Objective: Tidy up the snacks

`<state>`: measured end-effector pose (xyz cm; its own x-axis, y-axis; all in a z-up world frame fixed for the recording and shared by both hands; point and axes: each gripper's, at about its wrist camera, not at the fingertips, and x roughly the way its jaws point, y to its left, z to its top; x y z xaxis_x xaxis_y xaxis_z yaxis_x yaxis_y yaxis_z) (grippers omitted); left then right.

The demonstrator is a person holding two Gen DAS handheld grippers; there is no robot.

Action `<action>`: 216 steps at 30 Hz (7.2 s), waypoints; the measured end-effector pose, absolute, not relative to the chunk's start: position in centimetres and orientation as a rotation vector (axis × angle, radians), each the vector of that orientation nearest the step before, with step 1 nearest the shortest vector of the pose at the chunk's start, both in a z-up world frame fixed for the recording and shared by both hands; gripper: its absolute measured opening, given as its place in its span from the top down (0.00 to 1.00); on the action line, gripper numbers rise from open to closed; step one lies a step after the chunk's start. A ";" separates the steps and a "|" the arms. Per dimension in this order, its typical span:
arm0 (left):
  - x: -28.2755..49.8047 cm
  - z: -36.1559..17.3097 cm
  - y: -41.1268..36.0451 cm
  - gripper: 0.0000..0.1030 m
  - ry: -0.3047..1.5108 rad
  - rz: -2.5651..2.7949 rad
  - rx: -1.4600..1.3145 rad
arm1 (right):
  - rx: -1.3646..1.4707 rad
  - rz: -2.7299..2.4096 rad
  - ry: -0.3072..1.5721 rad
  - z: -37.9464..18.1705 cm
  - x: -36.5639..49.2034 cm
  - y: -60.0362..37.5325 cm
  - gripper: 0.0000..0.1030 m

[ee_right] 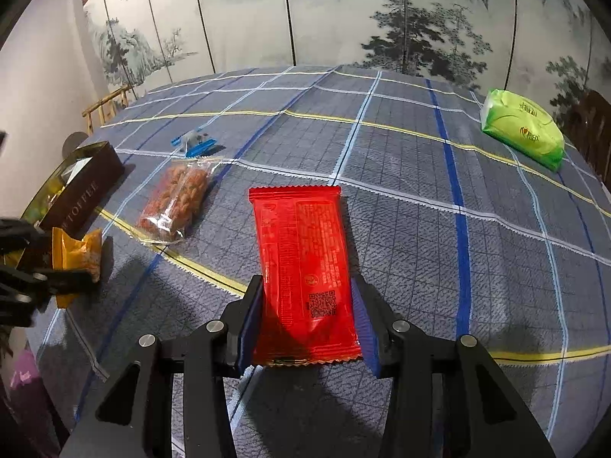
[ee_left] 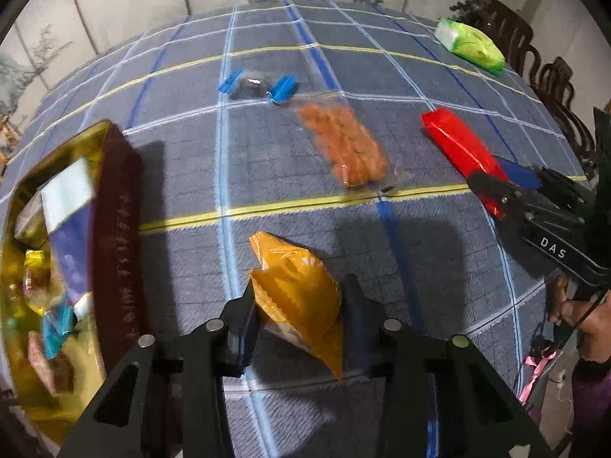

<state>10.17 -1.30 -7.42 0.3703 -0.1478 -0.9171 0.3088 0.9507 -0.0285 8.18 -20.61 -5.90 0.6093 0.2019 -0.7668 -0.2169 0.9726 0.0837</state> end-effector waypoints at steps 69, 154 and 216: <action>3.9 -2.5 15.2 0.73 0.962 0.007 0.047 | 0.046 0.196 0.978 -5.6 6.5 -16.2 0.44; -1.6 3.0 13.8 0.21 0.812 -0.042 0.175 | 0.154 0.087 0.883 -4.2 7.1 -16.5 0.29; 17.6 -2.1 1.2 0.19 1.081 -0.126 0.142 | 0.152 0.013 0.899 -6.4 6.8 -21.0 0.00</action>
